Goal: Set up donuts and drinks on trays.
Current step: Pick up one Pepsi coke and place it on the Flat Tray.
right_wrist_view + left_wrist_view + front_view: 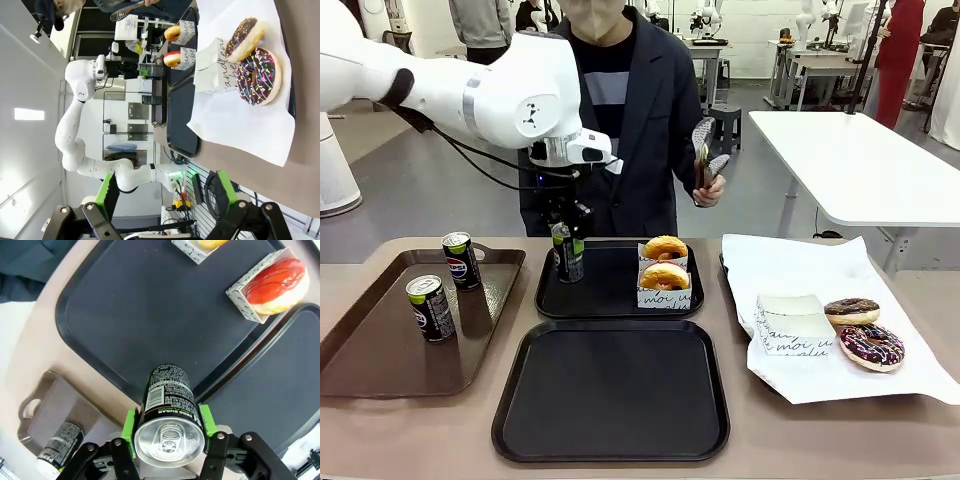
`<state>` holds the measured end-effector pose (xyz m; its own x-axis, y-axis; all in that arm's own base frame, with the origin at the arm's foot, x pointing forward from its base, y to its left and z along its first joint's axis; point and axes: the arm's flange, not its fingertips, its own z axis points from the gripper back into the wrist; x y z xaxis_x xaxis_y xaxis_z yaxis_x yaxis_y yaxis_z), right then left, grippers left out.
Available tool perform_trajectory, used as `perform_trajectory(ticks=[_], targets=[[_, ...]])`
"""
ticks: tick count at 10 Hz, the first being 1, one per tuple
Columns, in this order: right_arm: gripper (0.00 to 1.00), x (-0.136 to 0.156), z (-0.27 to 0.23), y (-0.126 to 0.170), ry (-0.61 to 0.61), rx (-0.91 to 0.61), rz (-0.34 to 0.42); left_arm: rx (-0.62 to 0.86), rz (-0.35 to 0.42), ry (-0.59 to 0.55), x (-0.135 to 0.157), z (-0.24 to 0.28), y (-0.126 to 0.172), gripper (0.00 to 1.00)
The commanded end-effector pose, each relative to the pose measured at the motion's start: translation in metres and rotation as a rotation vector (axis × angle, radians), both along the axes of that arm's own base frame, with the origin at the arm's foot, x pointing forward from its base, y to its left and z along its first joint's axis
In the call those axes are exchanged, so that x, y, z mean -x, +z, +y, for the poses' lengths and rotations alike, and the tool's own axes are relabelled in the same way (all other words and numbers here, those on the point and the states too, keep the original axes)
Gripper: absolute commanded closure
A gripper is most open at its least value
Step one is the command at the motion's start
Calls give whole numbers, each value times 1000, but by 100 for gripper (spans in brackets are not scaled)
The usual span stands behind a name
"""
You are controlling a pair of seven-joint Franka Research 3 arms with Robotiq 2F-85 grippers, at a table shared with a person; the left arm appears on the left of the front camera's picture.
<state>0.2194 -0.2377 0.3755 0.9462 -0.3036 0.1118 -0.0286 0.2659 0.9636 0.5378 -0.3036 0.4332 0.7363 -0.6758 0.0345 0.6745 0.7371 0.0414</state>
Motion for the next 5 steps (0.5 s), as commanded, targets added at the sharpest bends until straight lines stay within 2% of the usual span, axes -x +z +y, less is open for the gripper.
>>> perform_trajectory(ticks=[1, 5], targets=[[0, 4, 0, 0, 14, 2, -5, -9, 13, 1, 0, -1, -11, 42], [0, 4, 0, 0, 14, 2, -5, -8, 61, -17, -1, 7, -39, 42]])
